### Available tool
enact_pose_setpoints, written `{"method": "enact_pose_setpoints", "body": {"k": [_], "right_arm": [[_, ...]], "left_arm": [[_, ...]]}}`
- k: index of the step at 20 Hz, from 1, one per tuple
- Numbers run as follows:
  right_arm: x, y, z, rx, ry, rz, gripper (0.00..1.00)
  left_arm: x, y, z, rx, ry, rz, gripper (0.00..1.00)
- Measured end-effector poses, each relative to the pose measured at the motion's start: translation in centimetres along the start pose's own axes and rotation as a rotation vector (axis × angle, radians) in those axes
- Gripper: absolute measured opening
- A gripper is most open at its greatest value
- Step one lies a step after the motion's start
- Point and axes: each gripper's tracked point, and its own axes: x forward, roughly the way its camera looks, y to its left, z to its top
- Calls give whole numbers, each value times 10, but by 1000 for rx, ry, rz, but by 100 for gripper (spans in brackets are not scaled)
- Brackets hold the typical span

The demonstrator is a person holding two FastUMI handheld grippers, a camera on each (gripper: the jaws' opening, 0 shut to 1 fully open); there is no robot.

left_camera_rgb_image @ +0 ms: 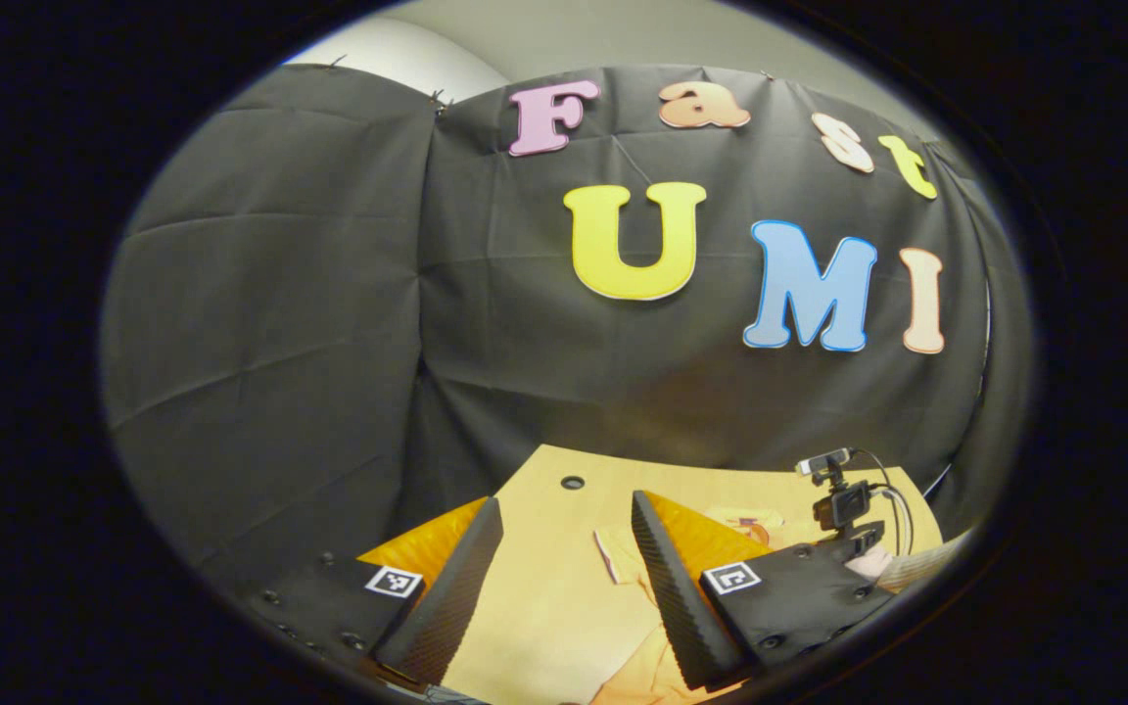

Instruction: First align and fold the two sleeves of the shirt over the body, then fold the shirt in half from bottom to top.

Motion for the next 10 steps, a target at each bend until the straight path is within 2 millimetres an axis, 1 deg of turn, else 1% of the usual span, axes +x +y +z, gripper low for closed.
{"method": "enact_pose_setpoints", "body": {"k": [2, 5, 7, 8, 10], "right_arm": [[-10, -1, 5, 5, -25, 1, 89], [-29, -4, 15, 3, -70, -8, 89], [-45, -6, 22, 17, -109, -10, 88], [-55, -5, 25, 31, -129, -8, 89], [-71, -4, 32, 60, -166, -6, 89]], "left_arm": [[7, -1, -9, -6, 22, -7, 90], [23, -1, -20, -12, 43, -26, 89], [38, -4, -30, -6, 57, -47, 89], [49, -7, -33, 2, 62, -57, 90], [70, -14, -41, 9, 73, -91, 89]]}}
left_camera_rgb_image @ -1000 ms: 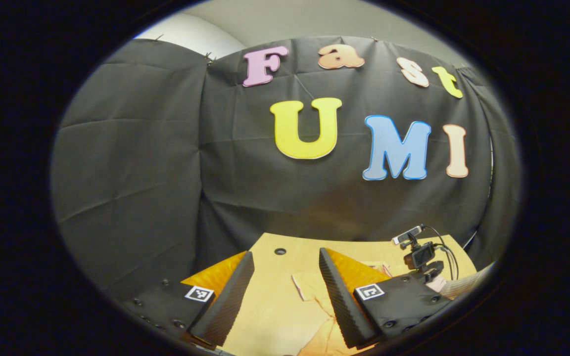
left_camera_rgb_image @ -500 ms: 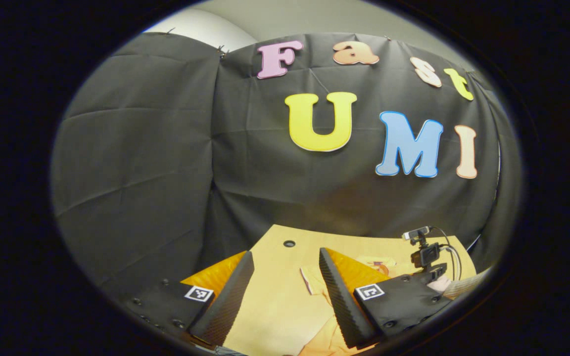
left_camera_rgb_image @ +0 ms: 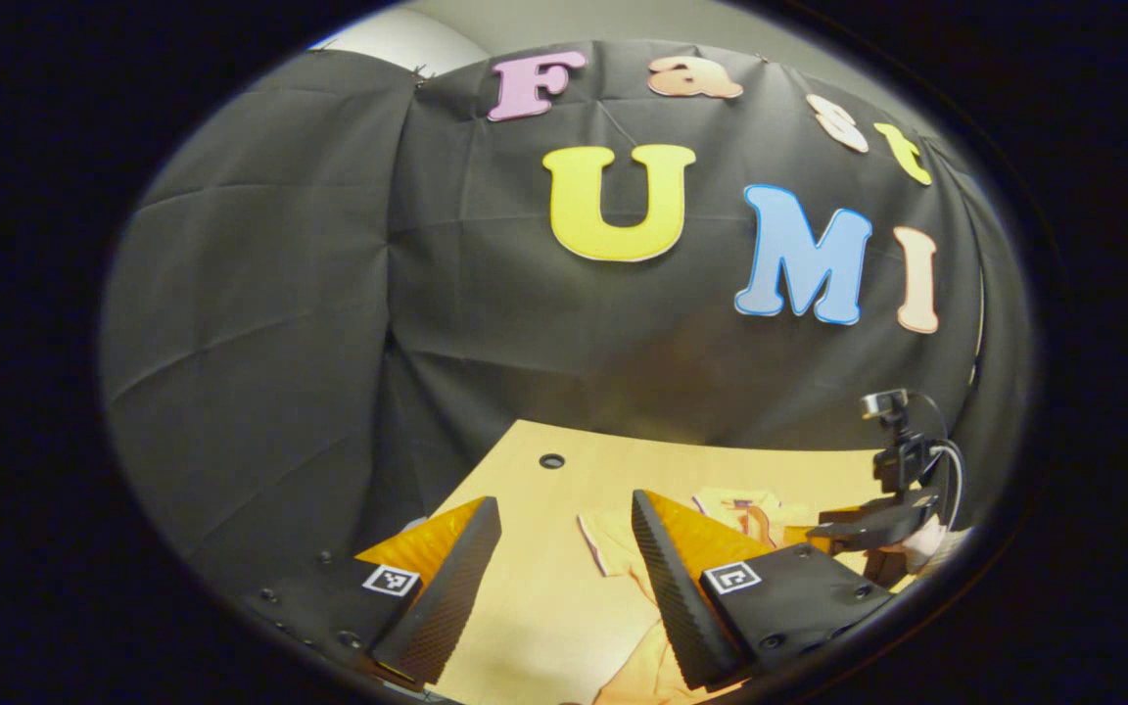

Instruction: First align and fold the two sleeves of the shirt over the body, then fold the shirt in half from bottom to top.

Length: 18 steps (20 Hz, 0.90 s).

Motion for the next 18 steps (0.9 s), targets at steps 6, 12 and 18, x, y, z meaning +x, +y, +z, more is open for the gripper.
{"method": "enact_pose_setpoints", "body": {"k": [6, 12, 18], "right_arm": [[-66, -1, 26, 69, -123, -16, 88], [-148, -19, 45, 180, -241, -68, 88], [-218, -44, 38, 297, -316, -171, 88]], "left_arm": [[81, -28, -33, 44, 72, -114, 89], [162, -49, -91, 52, 194, -182, 90], [219, -53, -191, 56, 377, -178, 91]]}}
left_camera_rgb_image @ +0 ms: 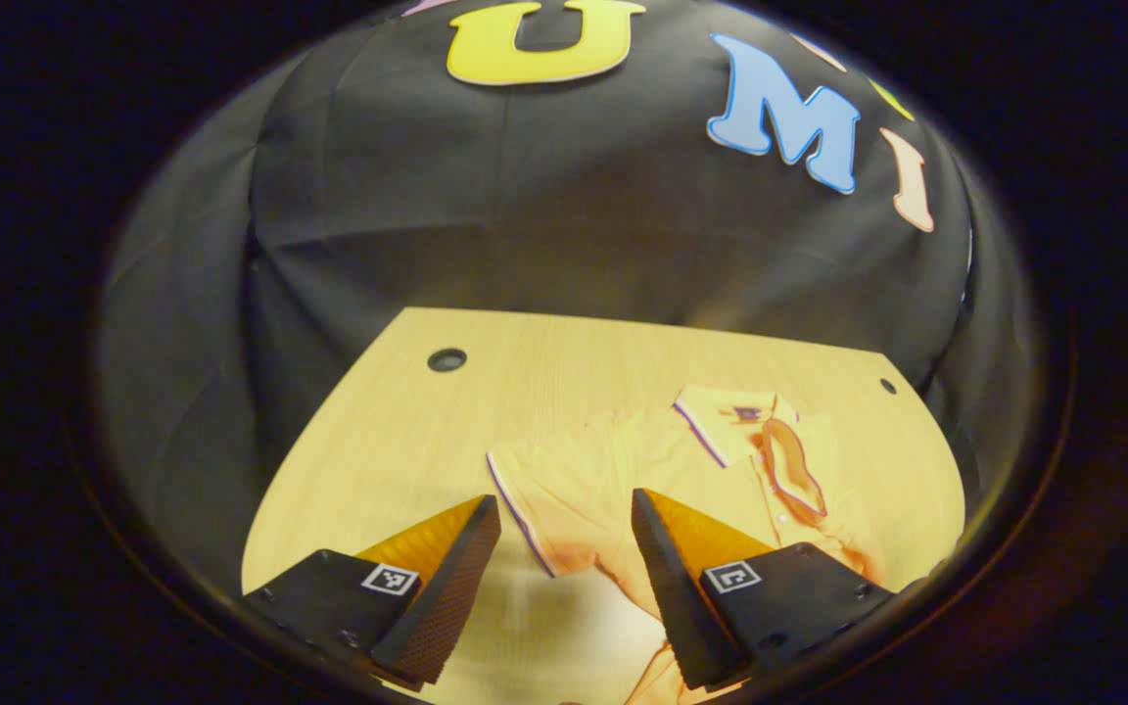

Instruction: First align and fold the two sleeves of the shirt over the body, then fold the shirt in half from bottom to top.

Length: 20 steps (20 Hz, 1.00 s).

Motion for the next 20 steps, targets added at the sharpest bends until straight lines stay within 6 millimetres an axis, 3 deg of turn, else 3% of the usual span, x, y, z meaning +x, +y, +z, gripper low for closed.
{"method": "enact_pose_setpoints", "body": {"k": [3, 8, 12, 18, 20], "right_arm": [[-21, -27, -4, 14, -1, -82, 88], [-41, -58, -18, 71, 19, -169, 87], [-52, -71, -23, 89, 19, -211, 88], [-58, -81, -23, 136, 10, -232, 88], [-59, -84, -23, 159, 1, -236, 88]], "left_arm": [[29, 6, -27, 15, 63, 7, 90], [60, 5, -52, -2, 124, 15, 90], [70, 6, -60, -3, 132, 31, 93], [71, 8, -62, 41, 141, 98, 86], [74, 5, -61, 41, 136, 96, 73]]}}
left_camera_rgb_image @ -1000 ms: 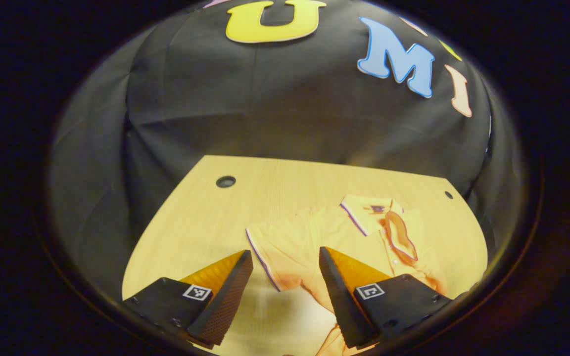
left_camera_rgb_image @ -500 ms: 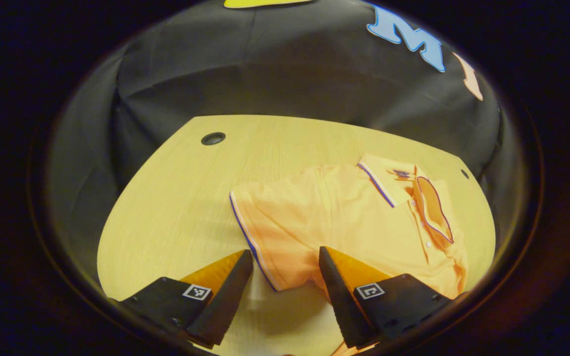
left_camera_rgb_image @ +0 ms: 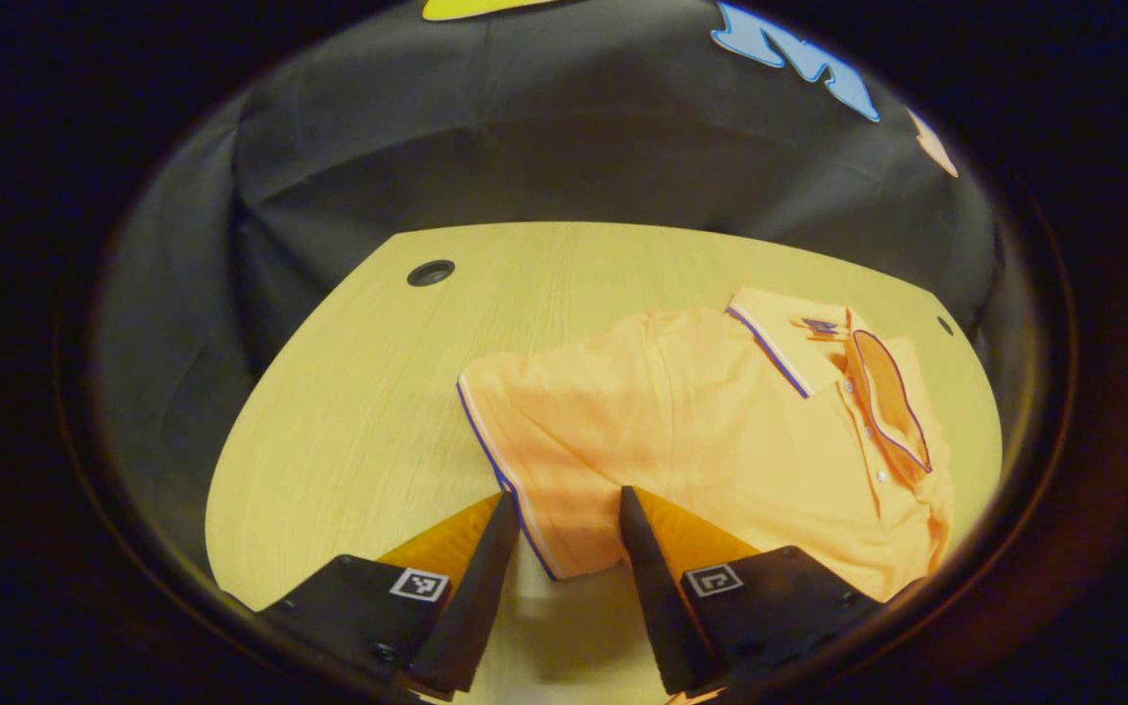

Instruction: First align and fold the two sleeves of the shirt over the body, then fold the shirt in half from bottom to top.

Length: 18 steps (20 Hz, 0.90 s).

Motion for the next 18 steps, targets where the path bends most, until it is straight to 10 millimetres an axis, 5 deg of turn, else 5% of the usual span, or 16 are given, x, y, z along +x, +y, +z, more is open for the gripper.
{"method": "enact_pose_setpoints", "body": {"k": [3, 4, 7, 12, 18], "right_arm": [[-1, -7, -6, 19, 10, -7, 89], [-1, -9, -8, 22, 13, -12, 89], [-4, -17, -13, 28, 22, -22, 86], [-7, -28, -15, 41, 30, -34, 87], [-2, -33, -22, 66, 48, -30, 88]], "left_arm": [[2, -3, 2, -1, -12, -12, 44], [1, -5, 3, 1, -10, -9, 23], [4, -8, 3, 18, -10, 4, 7], [1, -3, 10, 85, -12, 58, 5], [-17, -38, 44, 194, -96, 28, 10]]}}
